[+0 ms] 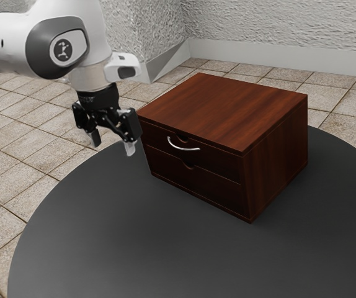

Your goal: Pull the drawer handle with one arm to open the drawer

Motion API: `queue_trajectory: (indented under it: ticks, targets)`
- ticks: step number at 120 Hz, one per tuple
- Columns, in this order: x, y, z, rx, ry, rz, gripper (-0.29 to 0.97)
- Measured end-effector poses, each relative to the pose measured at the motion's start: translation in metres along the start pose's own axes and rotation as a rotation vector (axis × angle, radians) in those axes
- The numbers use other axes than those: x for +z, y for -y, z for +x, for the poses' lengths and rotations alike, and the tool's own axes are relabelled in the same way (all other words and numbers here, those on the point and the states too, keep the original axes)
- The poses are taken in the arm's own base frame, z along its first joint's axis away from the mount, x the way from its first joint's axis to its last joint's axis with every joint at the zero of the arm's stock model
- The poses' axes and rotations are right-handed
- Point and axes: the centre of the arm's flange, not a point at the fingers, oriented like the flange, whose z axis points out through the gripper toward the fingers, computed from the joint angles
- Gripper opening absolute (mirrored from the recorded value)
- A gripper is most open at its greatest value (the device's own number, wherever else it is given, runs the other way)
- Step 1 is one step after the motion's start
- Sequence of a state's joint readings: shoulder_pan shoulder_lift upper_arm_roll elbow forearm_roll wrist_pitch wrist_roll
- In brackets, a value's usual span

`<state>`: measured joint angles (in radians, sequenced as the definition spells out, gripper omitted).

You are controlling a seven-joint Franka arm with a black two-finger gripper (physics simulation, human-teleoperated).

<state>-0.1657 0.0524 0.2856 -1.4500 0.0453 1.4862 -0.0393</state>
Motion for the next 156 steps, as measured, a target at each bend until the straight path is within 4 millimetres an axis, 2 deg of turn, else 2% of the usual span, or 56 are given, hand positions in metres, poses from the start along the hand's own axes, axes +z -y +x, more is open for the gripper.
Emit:
queue_trajectory:
  ticks: [22, 26, 33, 38, 43, 50, 70, 103, 122, 138, 148, 156]
  targets:
    - [-0.005, 0.003, -0.001, -0.01, -0.007, -0.003, 0.68]
    - [-0.015, 0.006, -0.003, -0.016, -0.026, -0.005, 0.68]
    - [-0.056, 0.013, -0.01, -0.03, -0.094, -0.01, 0.68]
    - [-0.075, 0.016, -0.015, -0.037, -0.126, -0.016, 0.68]
    - [-0.085, 0.016, -0.019, -0.04, -0.138, -0.021, 0.68]
    - [-0.089, 0.012, -0.02, -0.04, -0.136, -0.025, 0.68]
    - [-0.078, -0.003, -0.019, -0.103, -0.093, -0.027, 0.68]
    - [-0.075, 0.009, -0.018, -0.385, -0.077, -0.039, 0.68]
    - [-0.062, -0.008, -0.012, -0.568, -0.083, -0.068, 0.68]
    - [-0.041, -0.022, -0.009, -0.709, -0.089, -0.098, 0.68]
    - [-0.038, -0.029, -0.009, -0.783, -0.101, -0.119, 0.68]
    - [-0.024, -0.035, -0.008, -0.833, -0.098, -0.129, 0.68]
